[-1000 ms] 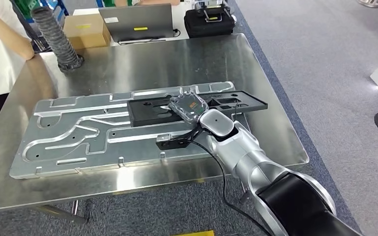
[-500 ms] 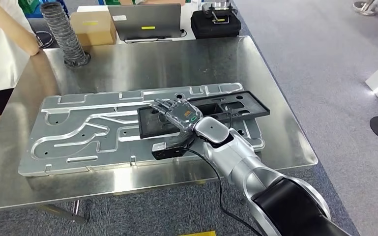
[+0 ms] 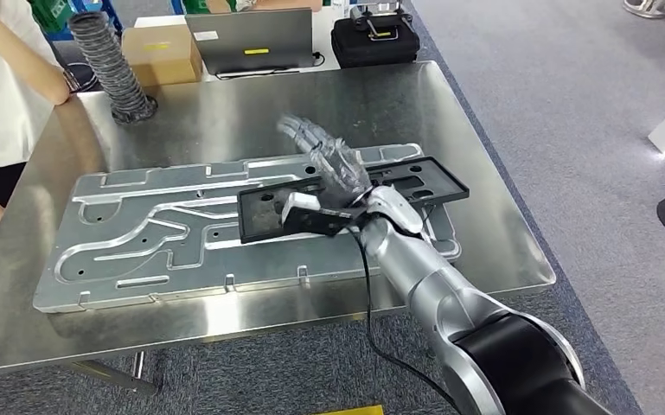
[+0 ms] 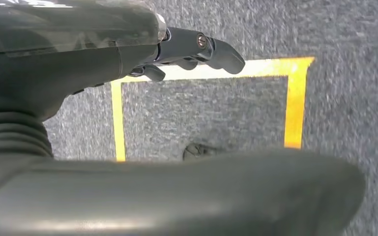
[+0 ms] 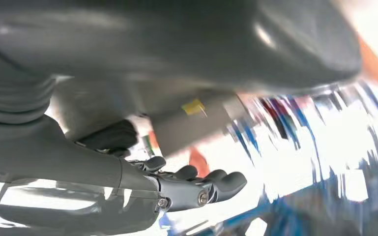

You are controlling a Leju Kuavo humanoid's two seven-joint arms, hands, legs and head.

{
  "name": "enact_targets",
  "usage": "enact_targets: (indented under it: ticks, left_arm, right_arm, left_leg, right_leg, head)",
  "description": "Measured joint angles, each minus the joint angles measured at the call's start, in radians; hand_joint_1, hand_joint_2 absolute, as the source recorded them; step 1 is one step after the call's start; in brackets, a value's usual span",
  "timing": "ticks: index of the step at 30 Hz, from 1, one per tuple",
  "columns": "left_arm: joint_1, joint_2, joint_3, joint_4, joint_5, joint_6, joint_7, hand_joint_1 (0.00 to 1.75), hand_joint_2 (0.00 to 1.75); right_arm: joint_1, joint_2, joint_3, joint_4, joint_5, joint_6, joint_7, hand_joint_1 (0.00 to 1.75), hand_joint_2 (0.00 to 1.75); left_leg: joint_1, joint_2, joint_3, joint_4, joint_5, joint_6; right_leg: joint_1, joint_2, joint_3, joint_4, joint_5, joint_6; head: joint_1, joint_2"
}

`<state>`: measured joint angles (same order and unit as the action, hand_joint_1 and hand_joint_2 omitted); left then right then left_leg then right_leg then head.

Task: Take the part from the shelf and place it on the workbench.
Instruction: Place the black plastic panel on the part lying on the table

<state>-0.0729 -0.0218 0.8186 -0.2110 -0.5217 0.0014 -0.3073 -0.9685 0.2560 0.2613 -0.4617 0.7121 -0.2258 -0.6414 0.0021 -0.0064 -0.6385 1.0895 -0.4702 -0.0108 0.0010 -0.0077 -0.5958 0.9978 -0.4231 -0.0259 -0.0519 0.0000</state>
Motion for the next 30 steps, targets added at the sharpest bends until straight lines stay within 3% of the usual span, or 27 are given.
enact_targets:
  ticks: [2,3,4,5,8,10,12,14,16,18,19,20,21,24,25,28,30]
  left_arm:
    - [0.002,0.000,0.003,0.000,0.004,-0.016,-0.013,0.00,0.00]
    - [0.004,0.000,0.005,0.000,0.006,-0.023,-0.018,0.00,0.00]
    - [0.007,0.000,0.007,0.000,0.008,-0.028,-0.022,0.00,0.00]
    - [0.011,0.000,0.010,0.000,0.009,-0.032,-0.026,0.00,0.00]
    - [0.019,-0.002,0.023,0.001,0.018,-0.041,-0.032,0.00,0.00]
    - [0.016,-0.005,0.037,0.002,0.035,-0.047,-0.037,0.00,0.00]
    - [0.017,-0.009,0.057,0.002,0.058,-0.052,-0.044,0.00,0.00]
    - [0.026,-0.014,0.079,0.002,0.075,-0.058,-0.050,0.00,0.00]
    - [0.035,-0.019,0.099,0.002,0.080,-0.060,-0.051,0.00,0.00]
    - [0.039,-0.023,0.113,0.002,0.077,-0.060,-0.050,0.00,0.00]
    - [0.040,-0.025,0.118,0.002,0.074,-0.060,-0.048,0.00,0.00]
    - [0.041,-0.028,0.122,0.002,0.069,-0.061,-0.047,0.00,0.00]
    - [0.041,-0.030,0.125,0.002,0.064,-0.061,-0.046,0.00,0.00]
    - [0.037,-0.039,0.129,0.002,0.048,-0.060,-0.044,0.00,0.00]
    - [0.035,-0.041,0.129,0.002,0.044,-0.060,-0.044,0.00,0.00]
    - [0.031,-0.044,0.129,0.002,0.036,-0.059,-0.045,0.00,0.00]
    - [0.031,-0.045,0.129,0.002,0.032,-0.059,-0.046,0.00,0.00]
  right_arm:
    - [0.032,-0.022,-0.035,-0.144,-0.201,-0.010,-0.021,0.00,0.00]
    - [0.054,-0.041,-0.047,-0.221,-0.262,-0.024,-0.018,0.00,0.00]
    - [0.079,-0.064,-0.055,-0.296,-0.294,-0.038,-0.012,0.00,0.00]
    - [0.104,-0.088,-0.062,-0.372,-0.310,-0.053,-0.004,0.00,0.00]
    - [0.172,-0.149,-0.082,-0.568,-0.284,-0.153,0.009,0.00,0.00]
    - [0.237,-0.203,-0.108,-0.706,-0.217,-0.270,0.027,0.00,0.00]
    - [0.342,-0.281,-0.165,-0.859,-0.152,-0.343,0.063,0.00,0.00]
    - [0.477,-0.363,-0.275,-0.987,-0.134,-0.351,0.074,0.00,0.00]
    - [0.628,-0.422,-0.425,-1.075,-0.159,-0.327,0.048,0.00,0.00]
    - [0.773,-0.446,-0.579,-1.117,-0.192,-0.297,0.012,0.00,0.00]
    - [0.839,-0.448,-0.646,-1.124,-0.203,-0.284,-0.003,0.00,0.00]
    - [0.896,-0.445,-0.709,-1.127,-0.206,-0.271,-0.015,0.00,0.00]
    - [0.942,-0.437,-0.762,-1.127,-0.200,-0.258,-0.021,0.00,0.00]
    - [1.020,-0.390,-0.890,-1.120,-0.140,-0.217,-0.023,0.00,0.00]
    - [1.034,-0.370,-0.925,-1.112,-0.115,-0.210,-0.023,0.00,0.00]
    - [1.056,-0.314,-1.008,-1.065,-0.052,-0.214,-0.023,0.00,0.00]
    - [1.059,-0.285,-1.041,-1.026,-0.022,-0.221,-0.023,0.00,0.00]
  left_leg:
    - [0.006,0.000,-0.052,0.125,-0.066,-0.010]
    - [0.010,0.000,-0.075,0.179,-0.085,-0.015]
    - [0.014,0.001,-0.086,0.205,-0.087,-0.020]
    - [0.020,0.001,-0.079,0.194,-0.071,-0.026]
    - [0.033,0.001,0.014,0.014,0.012,-0.041]
    - [0.032,-0.003,0.045,-0.044,0.018,-0.030]
    - [0.029,-0.011,0.048,-0.044,0.015,-0.006]
    - [0.030,-0.017,0.051,-0.048,0.018,0.011]
    - [0.029,-0.020,0.048,-0.050,0.023,0.024]
    - [0.023,-0.023,0.041,-0.050,0.026,0.029]
    - [0.019,-0.024,0.037,-0.050,0.027,0.032]
    - [0.014,-0.023,0.033,-0.050,0.029,0.034]
    - [0.009,-0.022,0.029,-0.050,0.030,0.036]
    - [-0.001,-0.014,0.026,-0.051,0.037,0.036]
    - [-0.001,-0.012,0.028,-0.052,0.040,0.032]
    - [0.001,-0.010,0.029,-0.056,0.048,0.016]
    - [0.000,-0.007,0.015,-0.024,0.008,0.006]
  right_leg:
    - [-0.001,-0.005,0.001,-0.002,0.001,-0.001]
    - [-0.002,-0.007,0.001,-0.001,0.000,0.000]
    - [-0.004,-0.009,0.002,-0.001,-0.001,0.002]
    - [-0.007,-0.010,0.002,0.001,-0.002,0.005]
    - [-0.016,-0.005,-0.003,0.021,-0.014,0.025]
    - [-0.014,-0.003,-0.007,0.030,-0.020,0.041]
    - [-0.013,-0.009,-0.001,0.026,-0.020,0.053]
    - [-0.016,-0.008,0.003,0.039,-0.040,0.063]
    - [-0.018,0.001,-0.031,0.125,-0.103,0.071]
    - [-0.016,0.005,-0.090,0.253,-0.170,0.073]
    - [-0.015,0.006,-0.108,0.291,-0.183,0.071]
    - [-0.014,0.006,-0.106,0.290,-0.177,0.067]
    - [-0.012,0.006,-0.084,0.251,-0.156,0.060]
    - [0.001,0.007,0.028,0.060,-0.084,0.032]
    - [0.006,0.007,0.045,0.030,-0.073,0.027]
    - [0.010,0.005,0.045,0.013,-0.049,0.018]
    - [0.003,0.003,0.034,0.001,-0.027,0.009]
  head:
    - [0.000,0.000]
    - [0.000,0.000]
    - [0.000,0.000]
    - [0.000,0.000]
    - [0.000,0.000]
    - [0.000,0.000]
    - [0.000,0.000]
    - [0.001,0.000]
    - [0.001,0.000]
    - [0.001,0.000]
    - [0.001,0.000]
    - [0.001,0.000]
    - [0.001,0.000]
    - [0.000,0.000]
    - [0.001,0.000]
    - [0.001,0.000]
    - [0.000,0.000]
